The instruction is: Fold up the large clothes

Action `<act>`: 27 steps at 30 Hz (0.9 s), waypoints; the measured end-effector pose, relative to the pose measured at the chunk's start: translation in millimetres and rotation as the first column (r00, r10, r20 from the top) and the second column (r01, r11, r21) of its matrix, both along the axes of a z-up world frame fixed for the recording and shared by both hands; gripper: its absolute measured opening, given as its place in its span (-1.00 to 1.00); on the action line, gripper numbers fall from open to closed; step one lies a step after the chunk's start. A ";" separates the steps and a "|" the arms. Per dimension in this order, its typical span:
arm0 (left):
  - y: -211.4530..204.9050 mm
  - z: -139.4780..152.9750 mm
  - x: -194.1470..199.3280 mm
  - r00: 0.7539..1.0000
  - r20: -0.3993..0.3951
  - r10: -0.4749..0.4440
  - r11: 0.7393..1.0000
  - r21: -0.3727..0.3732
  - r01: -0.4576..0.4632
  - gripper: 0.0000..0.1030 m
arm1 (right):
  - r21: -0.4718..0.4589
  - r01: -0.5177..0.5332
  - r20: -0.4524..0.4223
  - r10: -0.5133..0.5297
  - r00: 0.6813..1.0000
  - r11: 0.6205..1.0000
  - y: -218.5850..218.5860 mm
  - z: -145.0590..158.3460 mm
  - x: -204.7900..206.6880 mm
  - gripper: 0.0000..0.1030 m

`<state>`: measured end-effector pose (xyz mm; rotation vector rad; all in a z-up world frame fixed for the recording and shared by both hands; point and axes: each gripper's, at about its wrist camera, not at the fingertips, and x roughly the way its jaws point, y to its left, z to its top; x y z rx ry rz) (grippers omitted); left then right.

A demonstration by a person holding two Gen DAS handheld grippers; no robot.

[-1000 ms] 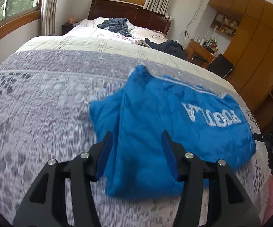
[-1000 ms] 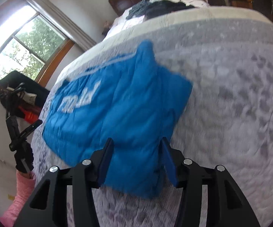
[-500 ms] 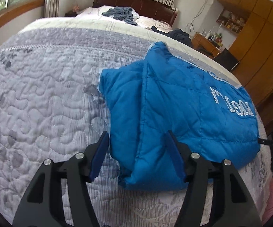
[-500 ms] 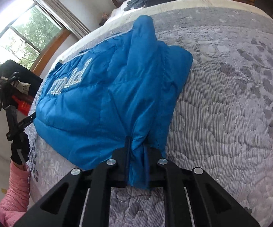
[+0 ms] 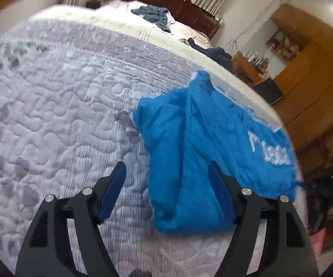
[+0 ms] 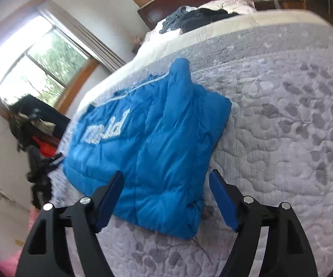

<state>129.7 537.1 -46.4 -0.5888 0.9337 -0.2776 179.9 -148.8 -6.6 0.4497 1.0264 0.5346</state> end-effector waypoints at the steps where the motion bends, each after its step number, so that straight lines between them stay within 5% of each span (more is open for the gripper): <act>1: 2.3 -2.7 3.1 1.000 -0.004 -0.005 1.000 -0.030 0.005 0.41 | 0.025 0.002 -0.015 -0.002 1.000 1.000 -3.2 -4.2 4.6 0.55; 8: -5.2 -21.0 31.7 0.993 0.016 -0.114 0.977 -0.178 0.115 0.41 | 0.132 0.016 -0.085 -0.005 0.996 0.991 -13.3 -35.0 32.8 0.56; 21: -52.7 -34.0 77.5 0.981 -0.012 -0.194 0.976 -0.104 0.191 0.62 | 0.186 -0.026 -0.106 0.046 0.993 0.982 12.4 -61.5 72.3 0.57; 27: -65.1 -30.7 78.6 0.985 -0.020 -0.173 0.984 -0.055 0.172 0.50 | 0.175 -0.029 -0.100 0.047 0.994 0.984 22.6 -62.4 79.6 0.32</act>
